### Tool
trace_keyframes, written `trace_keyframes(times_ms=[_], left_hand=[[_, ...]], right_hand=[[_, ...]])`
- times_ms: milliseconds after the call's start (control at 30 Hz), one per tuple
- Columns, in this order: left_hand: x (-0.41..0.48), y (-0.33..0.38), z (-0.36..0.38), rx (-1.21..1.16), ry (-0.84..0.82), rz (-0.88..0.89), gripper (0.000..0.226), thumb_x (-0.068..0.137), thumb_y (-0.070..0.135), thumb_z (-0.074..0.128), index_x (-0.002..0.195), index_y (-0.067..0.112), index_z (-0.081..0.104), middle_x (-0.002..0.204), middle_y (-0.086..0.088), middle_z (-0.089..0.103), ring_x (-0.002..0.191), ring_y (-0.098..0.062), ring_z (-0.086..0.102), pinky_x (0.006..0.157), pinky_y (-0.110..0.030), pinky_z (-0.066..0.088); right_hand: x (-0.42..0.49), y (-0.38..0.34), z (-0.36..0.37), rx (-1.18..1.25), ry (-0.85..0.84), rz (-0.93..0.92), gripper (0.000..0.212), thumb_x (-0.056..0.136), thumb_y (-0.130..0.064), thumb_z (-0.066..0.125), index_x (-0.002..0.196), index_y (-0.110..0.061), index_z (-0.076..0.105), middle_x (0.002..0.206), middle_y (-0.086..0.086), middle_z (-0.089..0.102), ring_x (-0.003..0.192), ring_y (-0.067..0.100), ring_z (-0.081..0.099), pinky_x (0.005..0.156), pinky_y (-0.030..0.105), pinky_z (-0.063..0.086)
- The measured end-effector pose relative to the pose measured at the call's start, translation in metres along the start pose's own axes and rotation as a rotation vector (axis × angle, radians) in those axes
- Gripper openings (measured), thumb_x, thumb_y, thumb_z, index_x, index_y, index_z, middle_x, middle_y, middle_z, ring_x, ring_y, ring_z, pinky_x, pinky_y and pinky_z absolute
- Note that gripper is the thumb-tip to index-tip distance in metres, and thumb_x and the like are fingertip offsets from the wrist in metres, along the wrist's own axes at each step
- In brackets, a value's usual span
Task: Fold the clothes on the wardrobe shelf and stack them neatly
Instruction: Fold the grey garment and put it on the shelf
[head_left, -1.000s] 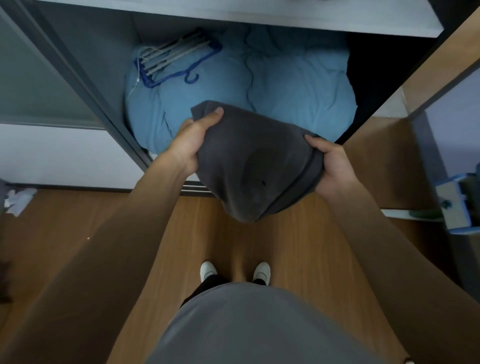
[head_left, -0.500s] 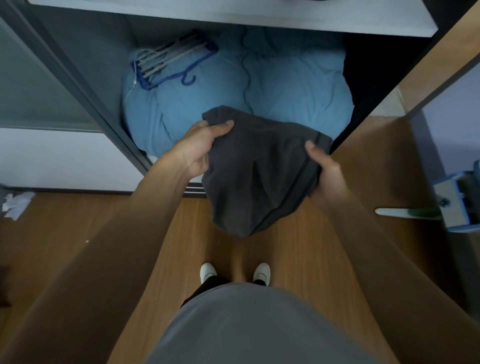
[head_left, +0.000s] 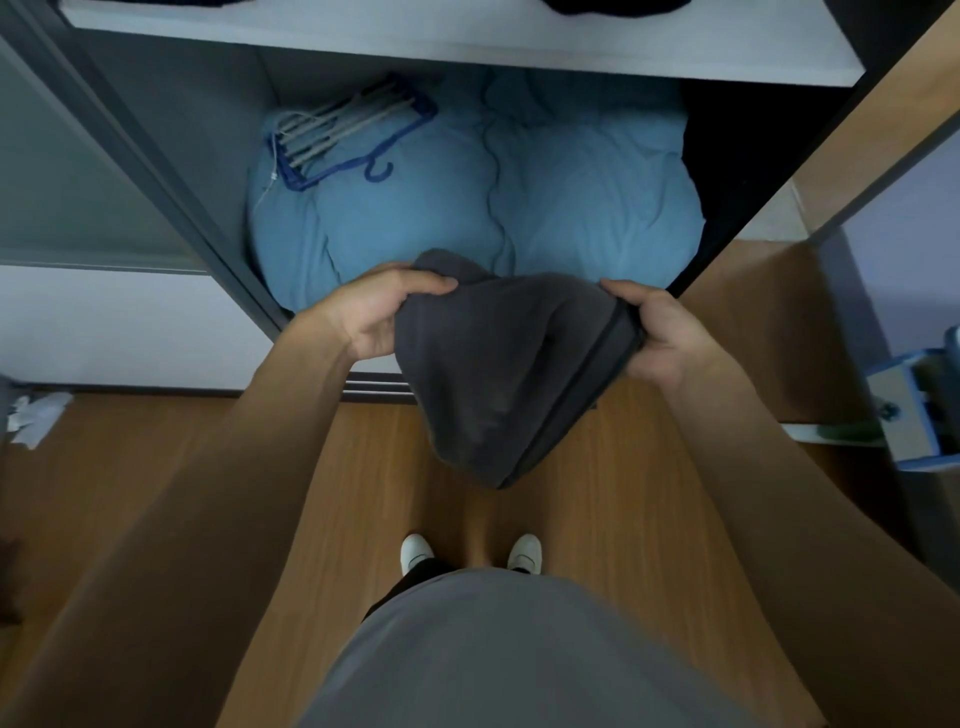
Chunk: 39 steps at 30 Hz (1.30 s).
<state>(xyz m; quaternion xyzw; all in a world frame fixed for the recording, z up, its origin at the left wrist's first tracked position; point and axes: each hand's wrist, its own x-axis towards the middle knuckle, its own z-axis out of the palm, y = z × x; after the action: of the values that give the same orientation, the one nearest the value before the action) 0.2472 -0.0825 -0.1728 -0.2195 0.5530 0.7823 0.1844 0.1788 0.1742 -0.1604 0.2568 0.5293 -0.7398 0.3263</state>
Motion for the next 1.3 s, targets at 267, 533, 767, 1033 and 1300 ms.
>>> trace_keyframes(times_ms=[267, 533, 767, 1033, 1300], left_hand=[[0.007, 0.002, 0.012, -0.113, 0.171, -0.029, 0.025, 0.099, 0.011, 0.055, 0.119, -0.001, 0.063, 0.107, -0.013, 0.072, 0.088, -0.02, 0.071, 0.071, -0.027, 0.061], [0.022, 0.01, 0.008, 0.03, 0.428, 0.04, 0.013, 0.091, 0.009, 0.066, 0.102, 0.002, 0.064, 0.085, -0.011, 0.073, 0.062, -0.016, 0.072, 0.052, -0.023, 0.055], [0.027, 0.017, -0.001, -0.001, 0.423, 0.284, 0.053, 0.091, 0.013, 0.071, 0.14, 0.017, 0.049, 0.11, -0.002, 0.064, 0.086, -0.01, 0.07, 0.064, -0.018, 0.056], [0.026, 0.032, -0.013, 0.064, 0.318, 0.405, 0.03, 0.095, -0.001, 0.057, 0.113, 0.02, 0.069, 0.095, -0.002, 0.072, 0.083, -0.008, 0.071, 0.073, -0.022, 0.055], [0.031, 0.04, -0.008, 0.135, 0.309, 0.451, 0.035, 0.094, -0.01, 0.05, 0.115, 0.015, 0.064, 0.099, -0.006, 0.067, 0.09, -0.016, 0.066, 0.083, -0.027, 0.057]], right_hand=[[0.0, -0.003, -0.009, -0.188, -0.052, -0.098, 0.017, 0.085, -0.018, 0.075, 0.099, -0.009, 0.073, 0.085, 0.006, 0.078, 0.072, 0.019, 0.076, 0.058, 0.03, 0.06], [0.02, -0.002, -0.008, -0.317, 0.048, -0.186, 0.027, 0.084, -0.016, 0.079, 0.101, 0.002, 0.071, 0.094, 0.013, 0.078, 0.083, 0.025, 0.076, 0.07, 0.032, 0.061], [0.021, -0.009, -0.005, -0.284, -0.165, -0.314, 0.045, 0.084, -0.012, 0.077, 0.127, -0.02, 0.065, 0.102, 0.007, 0.078, 0.093, 0.02, 0.075, 0.072, 0.025, 0.059], [0.008, -0.001, 0.016, -0.402, -0.353, -0.541, 0.032, 0.091, 0.005, 0.063, 0.113, -0.017, 0.071, 0.11, 0.003, 0.07, 0.102, 0.014, 0.067, 0.094, 0.026, 0.054], [0.001, 0.016, 0.037, -0.624, -0.481, -0.585, 0.045, 0.093, 0.009, 0.052, 0.11, -0.032, 0.061, 0.118, 0.003, 0.057, 0.107, 0.018, 0.056, 0.097, 0.036, 0.049]])
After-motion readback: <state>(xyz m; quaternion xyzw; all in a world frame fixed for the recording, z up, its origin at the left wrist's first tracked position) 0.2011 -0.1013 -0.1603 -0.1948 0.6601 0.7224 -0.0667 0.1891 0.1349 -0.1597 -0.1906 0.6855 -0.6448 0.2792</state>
